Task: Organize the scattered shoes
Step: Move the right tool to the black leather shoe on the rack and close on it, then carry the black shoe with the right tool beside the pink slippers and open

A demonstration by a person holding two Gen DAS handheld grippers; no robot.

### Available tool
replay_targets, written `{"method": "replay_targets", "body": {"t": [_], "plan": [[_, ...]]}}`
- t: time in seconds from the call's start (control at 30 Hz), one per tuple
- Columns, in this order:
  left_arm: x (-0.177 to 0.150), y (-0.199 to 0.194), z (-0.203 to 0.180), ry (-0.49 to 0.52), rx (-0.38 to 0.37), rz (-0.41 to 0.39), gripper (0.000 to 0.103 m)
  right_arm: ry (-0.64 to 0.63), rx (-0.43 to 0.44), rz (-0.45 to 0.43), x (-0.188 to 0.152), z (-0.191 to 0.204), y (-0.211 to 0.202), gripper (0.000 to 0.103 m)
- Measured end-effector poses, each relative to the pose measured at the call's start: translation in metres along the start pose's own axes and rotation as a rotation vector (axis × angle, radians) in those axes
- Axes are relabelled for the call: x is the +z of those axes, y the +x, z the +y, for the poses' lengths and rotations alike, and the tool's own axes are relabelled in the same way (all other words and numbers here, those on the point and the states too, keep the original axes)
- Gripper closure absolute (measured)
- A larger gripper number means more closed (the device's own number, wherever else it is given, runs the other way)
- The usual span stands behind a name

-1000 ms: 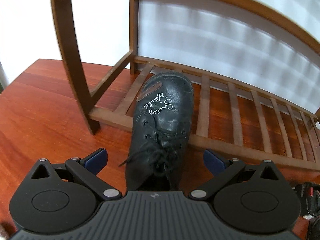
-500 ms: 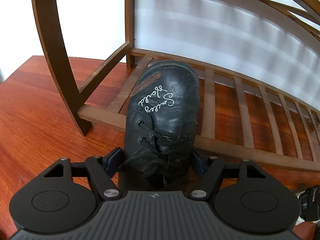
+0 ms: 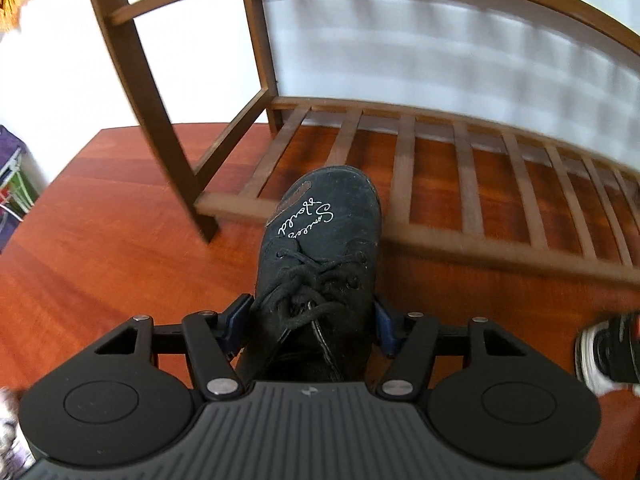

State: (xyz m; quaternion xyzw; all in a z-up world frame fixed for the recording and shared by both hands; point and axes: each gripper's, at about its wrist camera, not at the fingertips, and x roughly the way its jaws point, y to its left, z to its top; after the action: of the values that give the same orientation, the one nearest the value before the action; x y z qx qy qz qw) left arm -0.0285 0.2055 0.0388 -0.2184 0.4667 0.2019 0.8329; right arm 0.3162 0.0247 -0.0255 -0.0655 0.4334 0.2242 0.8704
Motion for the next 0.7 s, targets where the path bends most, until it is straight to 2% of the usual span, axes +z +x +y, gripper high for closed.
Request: {"method": "replay_targets", "body": {"t": [0.23,0.47,0.7], "plan": [[-0.005,-0.002,-0.016,0.053,-0.055,0.0,0.012,0.039,0.036,0.03,-0.04,-0.012,-0.052,0.036],[-0.008,-0.002,-0.026,0.147,-0.123,0.009,0.012,0.113,0.037,0.087,-0.097,-0.022,-0.103,0.036],[-0.014,-0.002,-0.036,0.218,-0.179,0.017,0.012,0.157,0.063,0.177,-0.155,-0.02,-0.126,0.036]]}}
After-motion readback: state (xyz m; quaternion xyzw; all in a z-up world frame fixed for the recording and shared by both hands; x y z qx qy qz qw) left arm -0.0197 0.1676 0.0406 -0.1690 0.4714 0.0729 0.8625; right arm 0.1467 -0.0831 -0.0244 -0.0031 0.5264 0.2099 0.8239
